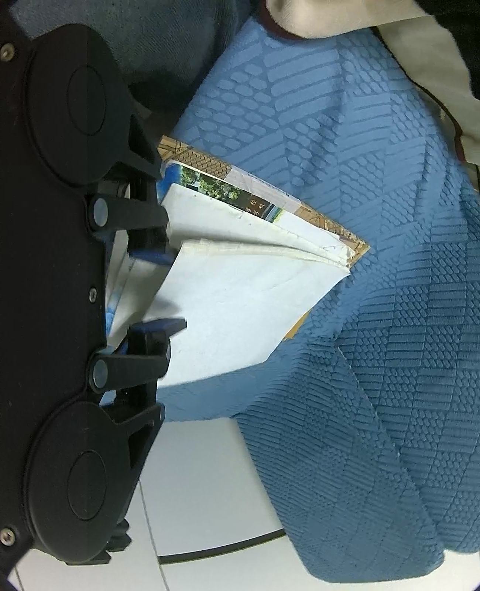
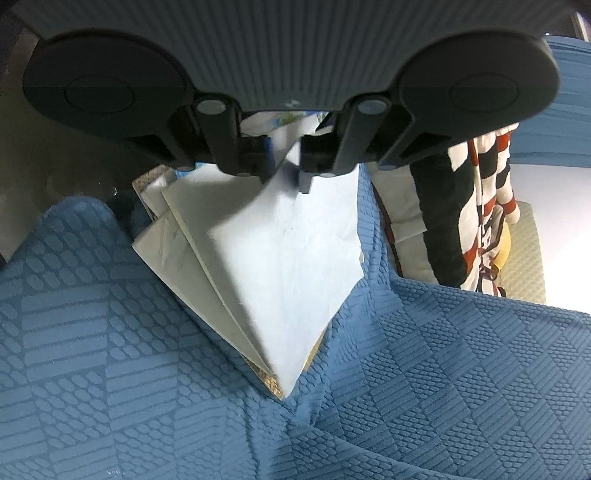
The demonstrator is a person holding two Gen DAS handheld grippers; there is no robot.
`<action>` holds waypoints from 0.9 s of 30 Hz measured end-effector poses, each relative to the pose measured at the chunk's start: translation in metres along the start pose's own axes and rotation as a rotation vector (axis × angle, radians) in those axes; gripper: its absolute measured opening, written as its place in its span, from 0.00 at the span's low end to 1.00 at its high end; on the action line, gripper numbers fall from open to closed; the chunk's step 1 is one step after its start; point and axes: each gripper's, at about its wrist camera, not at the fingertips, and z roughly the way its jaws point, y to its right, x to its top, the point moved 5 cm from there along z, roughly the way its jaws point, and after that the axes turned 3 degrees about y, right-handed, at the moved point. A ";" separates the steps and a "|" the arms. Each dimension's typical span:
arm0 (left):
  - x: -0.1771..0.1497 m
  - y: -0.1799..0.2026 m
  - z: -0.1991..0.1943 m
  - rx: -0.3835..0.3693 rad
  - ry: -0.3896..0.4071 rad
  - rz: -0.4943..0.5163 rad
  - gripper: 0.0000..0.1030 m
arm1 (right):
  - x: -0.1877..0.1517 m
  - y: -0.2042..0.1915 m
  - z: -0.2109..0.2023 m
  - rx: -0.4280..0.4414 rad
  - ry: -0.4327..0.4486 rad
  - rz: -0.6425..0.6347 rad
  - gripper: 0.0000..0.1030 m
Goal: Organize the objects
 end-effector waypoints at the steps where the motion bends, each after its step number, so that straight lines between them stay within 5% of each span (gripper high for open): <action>1: -0.001 0.002 -0.003 0.004 0.002 0.011 0.39 | -0.002 0.000 -0.002 -0.005 -0.008 -0.005 0.24; 5: -0.004 0.008 -0.016 0.027 0.016 0.066 0.47 | -0.007 -0.002 -0.010 -0.040 -0.015 -0.049 0.60; 11: -0.006 0.028 -0.044 0.040 0.054 0.146 0.48 | -0.011 -0.015 -0.038 -0.038 0.018 -0.156 0.60; 27: -0.011 0.124 -0.143 0.034 0.188 0.413 0.53 | -0.016 -0.100 -0.159 -0.011 0.271 -0.604 0.61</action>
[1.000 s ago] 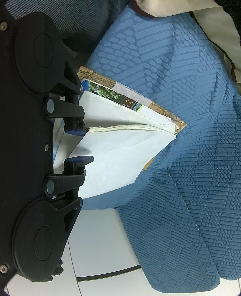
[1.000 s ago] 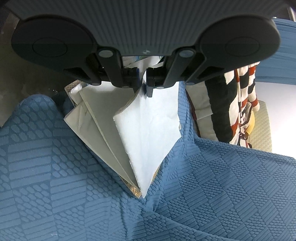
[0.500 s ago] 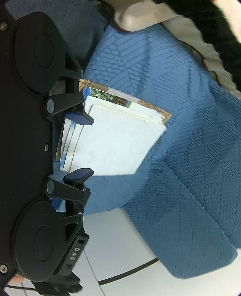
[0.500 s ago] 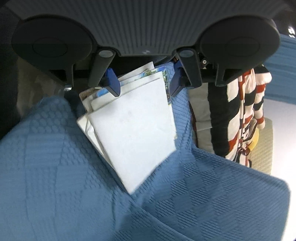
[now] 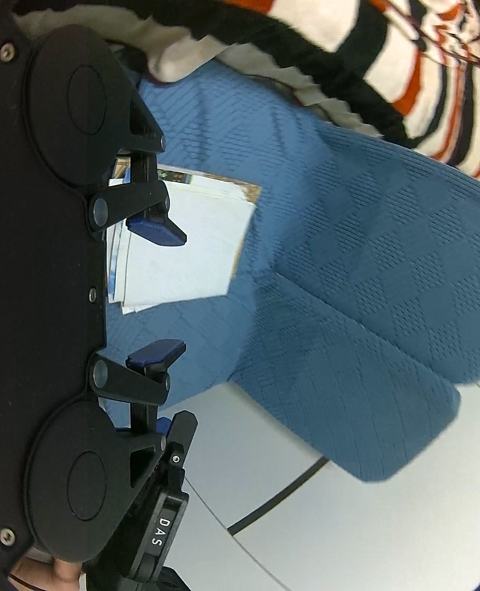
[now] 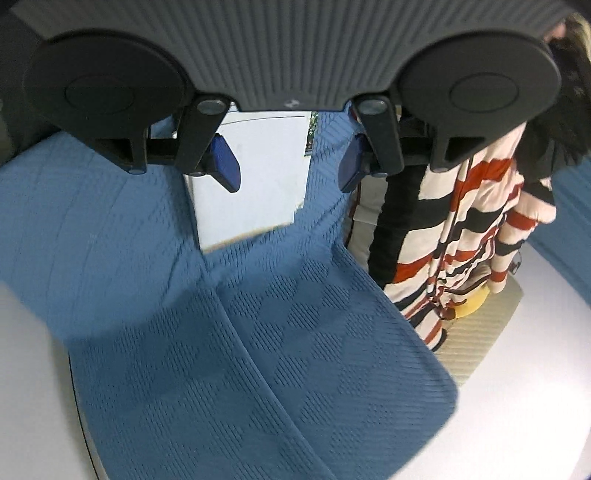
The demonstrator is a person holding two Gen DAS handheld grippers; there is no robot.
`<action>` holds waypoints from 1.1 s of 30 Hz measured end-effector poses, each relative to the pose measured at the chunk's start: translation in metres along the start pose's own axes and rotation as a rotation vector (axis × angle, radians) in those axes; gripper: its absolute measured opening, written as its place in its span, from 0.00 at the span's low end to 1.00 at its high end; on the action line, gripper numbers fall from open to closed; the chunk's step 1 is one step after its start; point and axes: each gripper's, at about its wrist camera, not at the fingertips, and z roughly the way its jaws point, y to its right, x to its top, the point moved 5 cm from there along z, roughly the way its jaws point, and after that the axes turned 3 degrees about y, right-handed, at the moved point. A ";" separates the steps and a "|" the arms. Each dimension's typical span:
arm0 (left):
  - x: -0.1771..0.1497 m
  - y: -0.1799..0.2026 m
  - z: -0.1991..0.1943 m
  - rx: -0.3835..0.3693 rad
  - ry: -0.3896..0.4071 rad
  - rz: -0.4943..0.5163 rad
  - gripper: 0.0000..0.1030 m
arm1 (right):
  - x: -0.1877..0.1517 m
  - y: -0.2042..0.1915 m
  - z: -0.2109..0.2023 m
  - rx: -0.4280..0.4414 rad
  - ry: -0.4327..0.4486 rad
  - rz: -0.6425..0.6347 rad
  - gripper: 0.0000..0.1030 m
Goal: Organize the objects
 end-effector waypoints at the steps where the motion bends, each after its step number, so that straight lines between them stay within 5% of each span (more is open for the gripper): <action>1: 0.000 0.006 -0.007 -0.002 0.010 0.015 0.53 | 0.000 -0.002 -0.007 -0.002 0.010 -0.018 0.61; 19: -0.044 0.036 -0.068 -0.002 0.014 0.069 0.59 | -0.040 -0.019 -0.081 -0.076 0.081 -0.192 0.61; 24: -0.051 0.040 -0.083 0.000 0.031 0.071 0.70 | -0.044 -0.022 -0.094 -0.082 0.103 -0.203 0.61; 26: -0.052 0.042 -0.086 -0.002 0.036 0.072 0.84 | -0.048 -0.023 -0.096 -0.083 0.104 -0.210 0.61; 33: -0.053 0.049 -0.094 0.030 0.061 0.107 0.97 | -0.056 -0.020 -0.102 -0.088 0.105 -0.205 0.61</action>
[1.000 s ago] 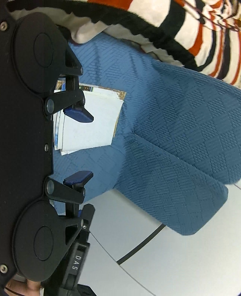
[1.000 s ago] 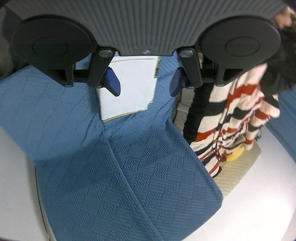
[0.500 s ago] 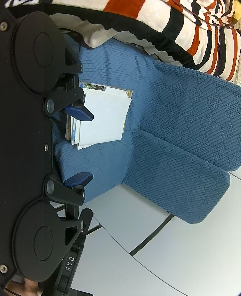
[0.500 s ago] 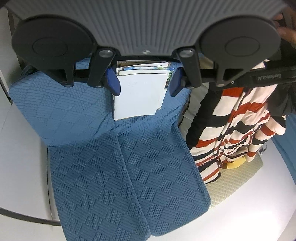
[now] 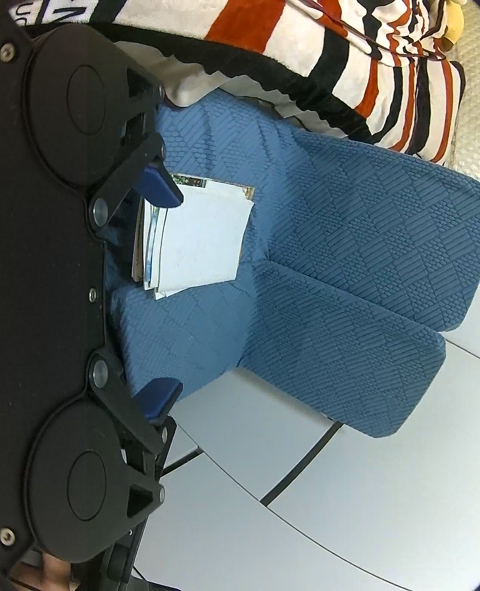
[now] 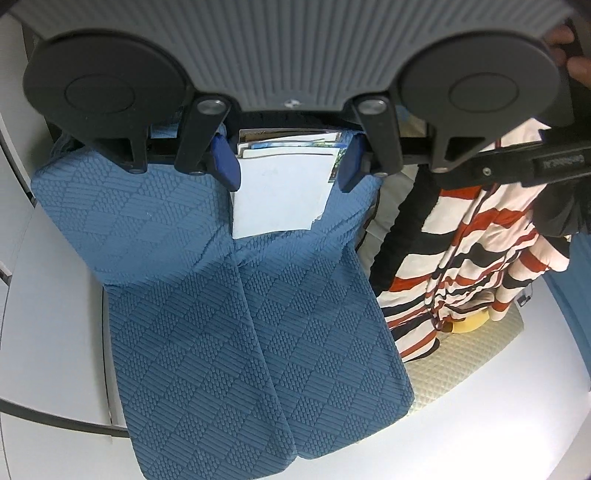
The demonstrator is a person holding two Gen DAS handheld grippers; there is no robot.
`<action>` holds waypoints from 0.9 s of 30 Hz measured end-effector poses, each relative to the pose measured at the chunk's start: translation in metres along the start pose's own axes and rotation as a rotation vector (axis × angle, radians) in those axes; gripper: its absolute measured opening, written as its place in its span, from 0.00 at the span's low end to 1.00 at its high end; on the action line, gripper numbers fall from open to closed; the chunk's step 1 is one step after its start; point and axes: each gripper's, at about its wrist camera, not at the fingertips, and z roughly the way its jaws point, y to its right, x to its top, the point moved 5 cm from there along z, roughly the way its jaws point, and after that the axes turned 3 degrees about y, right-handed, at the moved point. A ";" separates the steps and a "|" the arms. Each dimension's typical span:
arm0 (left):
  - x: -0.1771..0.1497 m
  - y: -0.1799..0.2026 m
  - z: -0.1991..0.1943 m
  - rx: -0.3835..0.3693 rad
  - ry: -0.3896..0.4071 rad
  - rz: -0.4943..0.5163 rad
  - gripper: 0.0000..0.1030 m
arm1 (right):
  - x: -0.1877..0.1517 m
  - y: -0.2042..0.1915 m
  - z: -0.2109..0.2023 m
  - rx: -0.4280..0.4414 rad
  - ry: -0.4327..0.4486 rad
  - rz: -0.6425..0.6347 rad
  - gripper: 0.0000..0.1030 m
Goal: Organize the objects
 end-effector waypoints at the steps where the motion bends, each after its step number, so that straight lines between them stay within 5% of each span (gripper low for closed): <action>1: 0.000 0.002 0.000 0.002 0.001 0.003 0.98 | 0.000 0.001 -0.001 0.001 0.001 0.002 0.61; 6: 0.002 0.004 0.003 0.005 -0.004 0.003 0.99 | 0.001 0.002 -0.001 -0.016 0.010 -0.014 0.85; 12: 0.004 0.004 0.004 -0.008 -0.013 -0.020 0.99 | -0.002 0.002 0.003 -0.031 -0.010 -0.035 0.92; 27: 0.002 0.001 0.003 0.040 -0.013 0.000 0.99 | -0.004 0.001 0.006 -0.027 -0.026 -0.034 0.92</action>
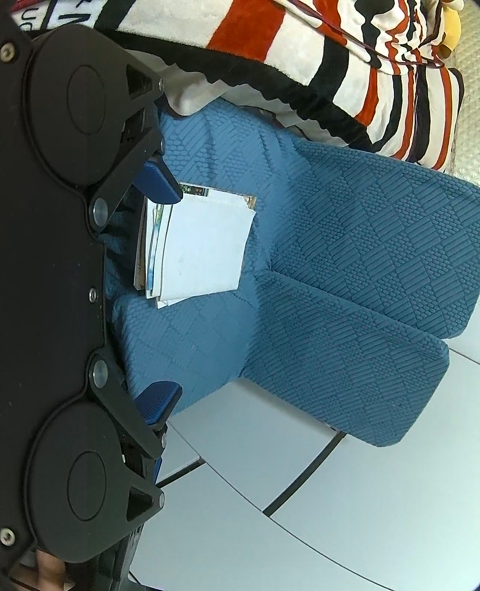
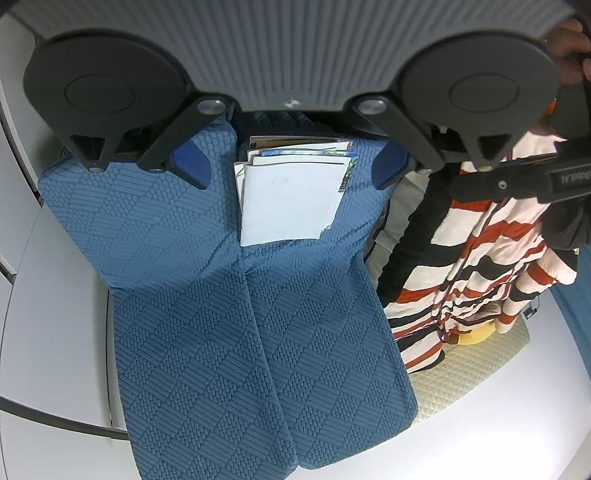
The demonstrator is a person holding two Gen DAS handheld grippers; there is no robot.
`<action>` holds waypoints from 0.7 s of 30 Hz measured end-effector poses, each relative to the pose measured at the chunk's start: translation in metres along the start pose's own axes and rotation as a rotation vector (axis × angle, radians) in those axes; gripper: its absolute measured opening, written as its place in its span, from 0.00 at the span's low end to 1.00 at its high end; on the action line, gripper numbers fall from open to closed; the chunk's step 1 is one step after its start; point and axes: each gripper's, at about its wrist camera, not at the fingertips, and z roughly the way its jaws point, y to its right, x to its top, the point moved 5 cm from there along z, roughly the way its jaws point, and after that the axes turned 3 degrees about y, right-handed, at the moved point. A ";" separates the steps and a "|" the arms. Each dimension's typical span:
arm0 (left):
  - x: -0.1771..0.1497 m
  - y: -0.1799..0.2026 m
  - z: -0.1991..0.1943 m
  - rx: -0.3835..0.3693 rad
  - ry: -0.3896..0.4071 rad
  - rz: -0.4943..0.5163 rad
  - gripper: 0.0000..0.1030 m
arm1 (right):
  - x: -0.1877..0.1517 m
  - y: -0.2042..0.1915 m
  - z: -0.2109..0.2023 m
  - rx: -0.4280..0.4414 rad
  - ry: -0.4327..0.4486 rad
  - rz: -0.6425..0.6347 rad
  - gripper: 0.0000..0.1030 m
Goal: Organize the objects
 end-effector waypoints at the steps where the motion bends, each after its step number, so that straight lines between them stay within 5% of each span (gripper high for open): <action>1: 0.000 0.000 0.000 0.000 -0.001 0.001 0.99 | 0.000 0.000 0.000 0.000 0.000 0.000 0.92; 21: -0.003 0.001 0.000 0.018 0.010 0.008 0.95 | -0.003 0.002 0.001 -0.002 -0.008 0.004 0.92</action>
